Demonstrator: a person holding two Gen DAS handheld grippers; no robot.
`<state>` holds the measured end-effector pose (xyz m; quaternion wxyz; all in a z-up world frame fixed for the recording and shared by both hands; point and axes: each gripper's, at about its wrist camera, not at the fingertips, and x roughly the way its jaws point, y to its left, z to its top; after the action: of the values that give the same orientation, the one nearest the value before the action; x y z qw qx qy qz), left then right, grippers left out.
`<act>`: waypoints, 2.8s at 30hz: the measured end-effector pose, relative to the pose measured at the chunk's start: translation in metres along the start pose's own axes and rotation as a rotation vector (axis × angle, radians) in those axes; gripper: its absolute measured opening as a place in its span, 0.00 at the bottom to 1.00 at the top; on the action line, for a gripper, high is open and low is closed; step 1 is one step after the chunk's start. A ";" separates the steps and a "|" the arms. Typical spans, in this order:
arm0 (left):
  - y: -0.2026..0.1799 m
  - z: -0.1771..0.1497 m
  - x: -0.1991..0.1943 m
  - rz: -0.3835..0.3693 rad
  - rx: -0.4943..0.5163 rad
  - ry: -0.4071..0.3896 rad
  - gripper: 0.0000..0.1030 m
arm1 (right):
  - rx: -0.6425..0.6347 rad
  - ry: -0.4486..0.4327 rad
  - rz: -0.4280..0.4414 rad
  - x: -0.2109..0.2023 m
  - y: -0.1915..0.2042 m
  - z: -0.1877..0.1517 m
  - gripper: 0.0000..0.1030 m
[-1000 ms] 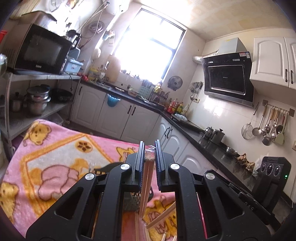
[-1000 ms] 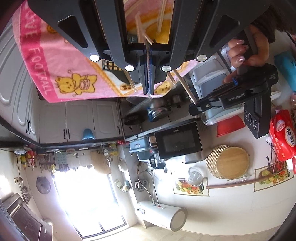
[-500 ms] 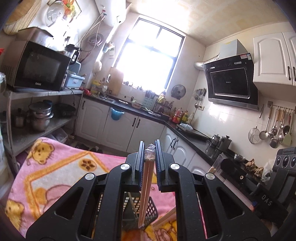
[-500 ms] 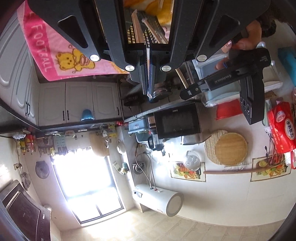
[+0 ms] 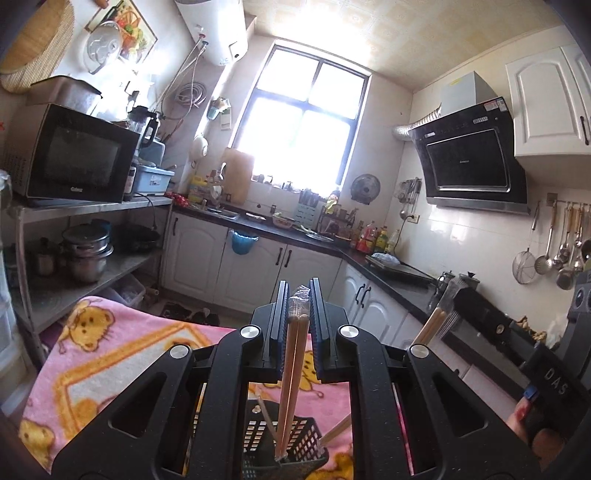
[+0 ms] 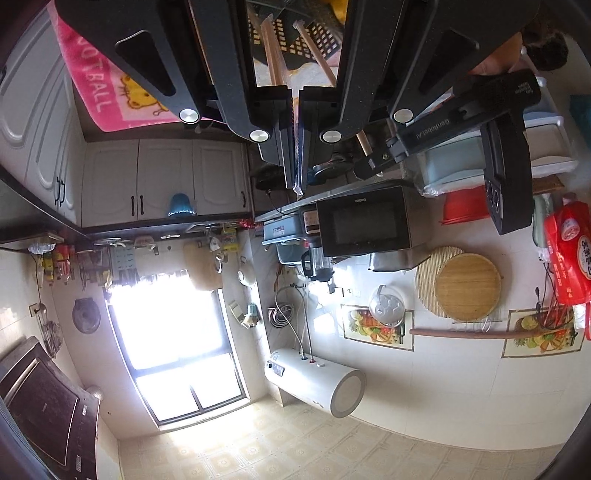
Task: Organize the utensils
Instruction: 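Lower held chopsticks into the caddy with the left tool while the right tool lowers its own, then open both tools to release the chopsticks and withdraw from the caddy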
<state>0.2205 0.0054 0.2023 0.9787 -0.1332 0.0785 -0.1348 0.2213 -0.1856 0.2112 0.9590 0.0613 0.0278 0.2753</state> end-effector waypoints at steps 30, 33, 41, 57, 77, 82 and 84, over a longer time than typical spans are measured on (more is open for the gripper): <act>0.028 -0.075 0.051 0.065 -0.009 0.138 0.07 | -0.003 0.146 -0.077 0.052 -0.021 -0.077 0.02; 0.030 -0.081 0.052 0.070 -0.006 0.151 0.07 | 0.013 0.164 -0.084 0.054 -0.023 -0.084 0.02; 0.030 -0.094 0.053 0.079 0.001 0.180 0.07 | 0.061 0.236 -0.120 0.058 -0.034 -0.105 0.02; 0.025 -0.098 0.043 0.071 0.022 0.209 0.24 | 0.113 0.333 -0.169 0.041 -0.050 -0.119 0.23; 0.016 -0.083 -0.005 0.071 0.026 0.170 0.73 | 0.085 0.361 -0.149 0.008 -0.036 -0.121 0.60; 0.016 -0.079 -0.023 0.083 0.024 0.146 0.87 | 0.070 0.355 -0.146 -0.005 -0.028 -0.123 0.68; 0.016 -0.079 -0.029 0.089 0.025 0.148 0.89 | 0.067 0.360 -0.144 -0.009 -0.026 -0.124 0.70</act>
<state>0.1816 0.0096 0.1266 0.9768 -0.1072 0.1548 -0.1015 0.2167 -0.1990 0.0847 0.9532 0.0409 0.2122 0.2113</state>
